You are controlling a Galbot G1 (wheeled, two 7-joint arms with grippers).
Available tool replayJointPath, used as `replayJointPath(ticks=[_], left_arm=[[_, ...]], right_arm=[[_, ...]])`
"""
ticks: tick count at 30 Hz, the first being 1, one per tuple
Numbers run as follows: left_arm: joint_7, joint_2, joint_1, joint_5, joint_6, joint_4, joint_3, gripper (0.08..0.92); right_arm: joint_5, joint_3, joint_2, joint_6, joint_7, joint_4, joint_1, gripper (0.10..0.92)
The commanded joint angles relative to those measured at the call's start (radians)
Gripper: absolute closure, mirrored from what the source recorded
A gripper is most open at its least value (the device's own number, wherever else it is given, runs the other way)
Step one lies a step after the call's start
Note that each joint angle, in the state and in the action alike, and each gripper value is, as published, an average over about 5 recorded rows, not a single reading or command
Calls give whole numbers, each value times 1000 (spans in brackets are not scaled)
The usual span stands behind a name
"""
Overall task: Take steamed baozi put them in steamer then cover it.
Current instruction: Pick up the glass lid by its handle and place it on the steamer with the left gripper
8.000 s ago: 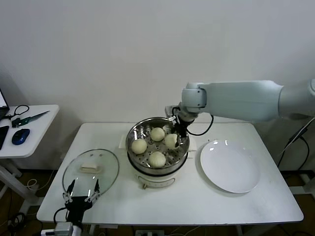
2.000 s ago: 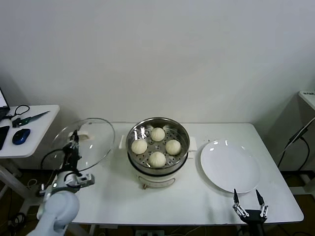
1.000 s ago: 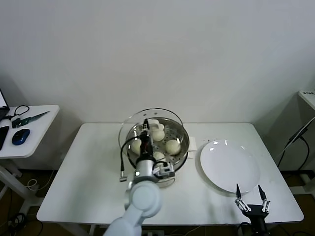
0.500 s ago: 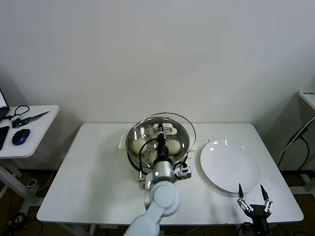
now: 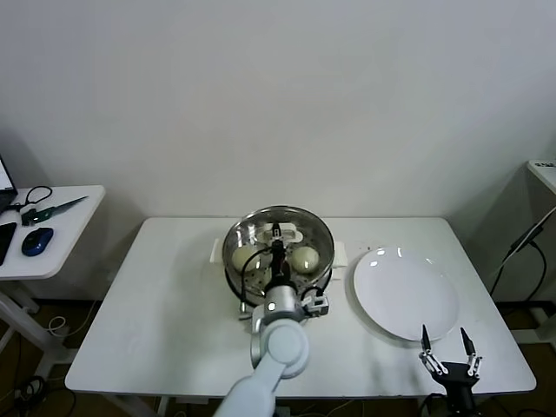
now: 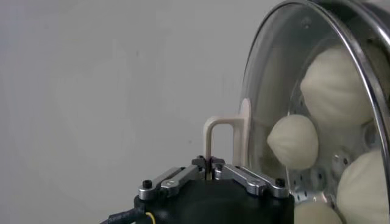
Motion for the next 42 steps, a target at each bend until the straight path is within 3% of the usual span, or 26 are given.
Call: replayJointPath(ticks=[1, 23, 33, 42], left_arm=[[1, 0, -3, 16, 0, 18, -4, 868], [-8, 23, 5, -29, -16, 10, -3, 855], [16, 78, 16, -223, 8, -158, 36, 595], [10, 163, 147, -344, -17, -373, 47, 335]], right_arm=[[2, 5, 2, 1, -2, 0, -1, 203], [2, 6, 16, -34, -10, 30, -4, 203], [10, -1, 9, -128, 36, 55, 6, 203], [26, -8, -5, -152, 16, 73, 10, 203]])
